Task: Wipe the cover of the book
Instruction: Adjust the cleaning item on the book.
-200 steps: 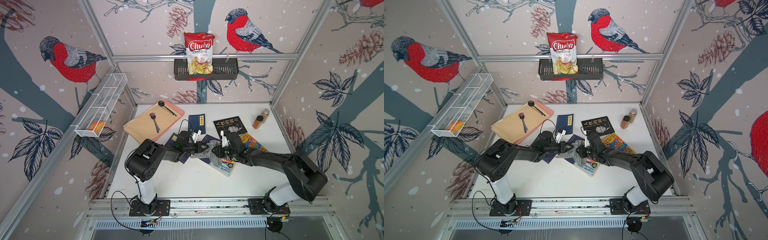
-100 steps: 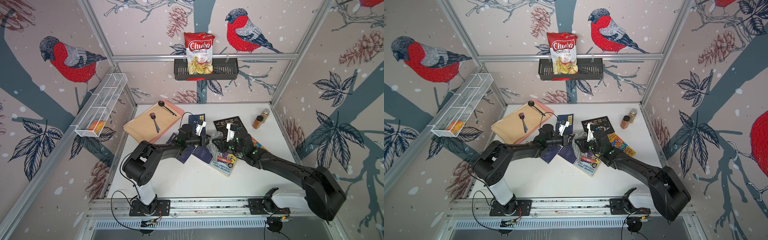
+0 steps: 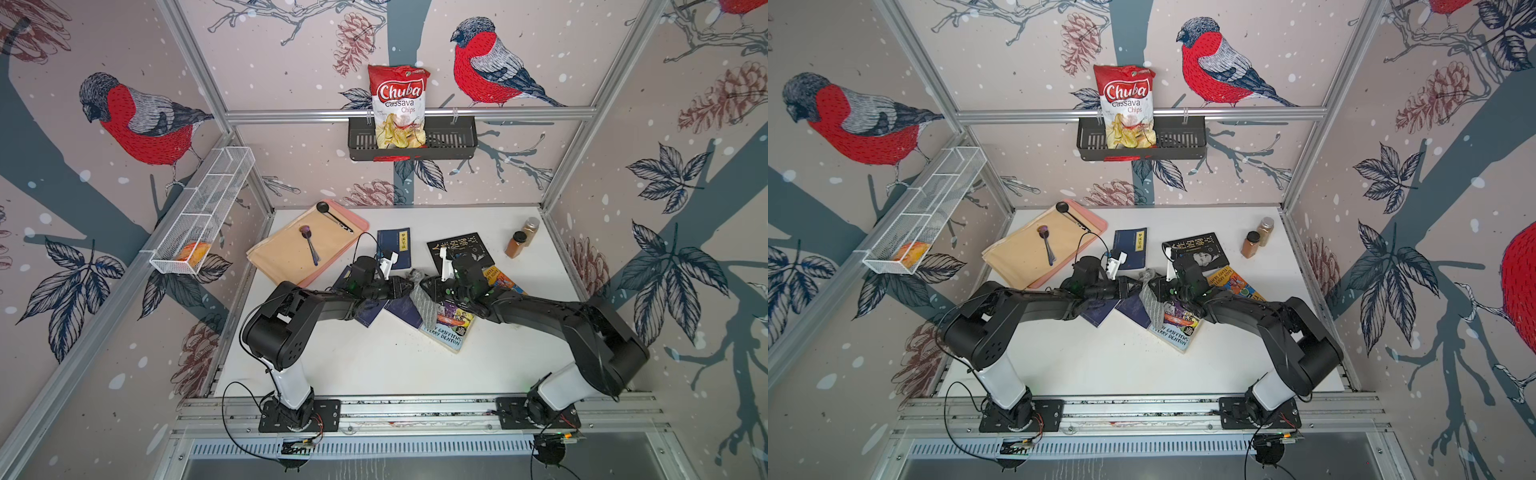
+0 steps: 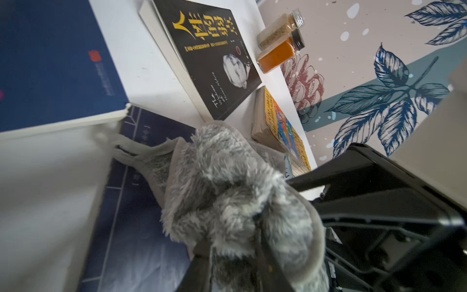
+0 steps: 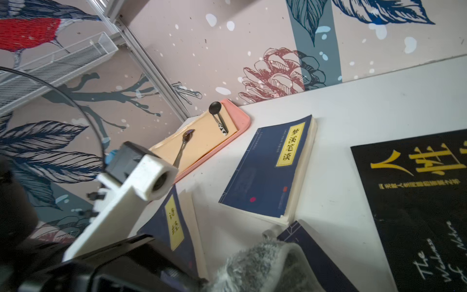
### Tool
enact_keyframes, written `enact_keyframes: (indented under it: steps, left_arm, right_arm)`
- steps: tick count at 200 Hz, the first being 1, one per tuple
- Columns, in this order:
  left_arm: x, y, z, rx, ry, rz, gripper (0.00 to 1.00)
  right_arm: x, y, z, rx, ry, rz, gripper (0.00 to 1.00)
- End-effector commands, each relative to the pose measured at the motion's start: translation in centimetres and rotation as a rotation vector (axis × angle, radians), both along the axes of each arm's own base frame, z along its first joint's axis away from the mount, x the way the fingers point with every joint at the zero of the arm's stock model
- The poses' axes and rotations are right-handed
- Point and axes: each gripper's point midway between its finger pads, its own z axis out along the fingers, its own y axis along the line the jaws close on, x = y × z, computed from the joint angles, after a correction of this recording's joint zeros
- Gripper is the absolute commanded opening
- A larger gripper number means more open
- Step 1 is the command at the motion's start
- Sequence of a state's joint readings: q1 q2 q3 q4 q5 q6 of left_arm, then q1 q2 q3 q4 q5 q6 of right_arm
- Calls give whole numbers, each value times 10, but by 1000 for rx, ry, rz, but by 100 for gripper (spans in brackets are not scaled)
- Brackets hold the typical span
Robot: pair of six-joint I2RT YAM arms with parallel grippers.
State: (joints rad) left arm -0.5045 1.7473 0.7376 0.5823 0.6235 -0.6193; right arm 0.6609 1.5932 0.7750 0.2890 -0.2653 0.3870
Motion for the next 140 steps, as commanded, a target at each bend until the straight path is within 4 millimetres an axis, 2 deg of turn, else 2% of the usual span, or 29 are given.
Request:
enact_keyframes:
  steps: [1, 50, 76, 92, 106, 120, 140]
  left_arm:
    - [8, 12, -3, 85, -38, 38, 36]
    - [16, 38, 2, 197, -71, 129, 47]
    - [16, 47, 4, 233, -86, 150, 49]
    - [17, 52, 2, 261, -91, 161, 49]
    - [18, 54, -1, 266, -89, 164, 50]
    - [18, 52, -5, 262, -80, 154, 49]
    - [16, 49, -12, 257, -64, 134, 47]
  right_arm:
    - [13, 5, -5, -23, -18, -2, 23]
    - [32, 8, -36, -115, 42, -23, 23]
    - [31, 10, -39, -139, 41, -13, 27]
    - [30, 9, -33, -136, 27, -12, 39]
    - [29, 6, -25, -135, 10, -19, 59]
    - [28, 3, -13, -132, -11, -32, 72]
    - [24, -4, 4, -127, -42, -42, 81]
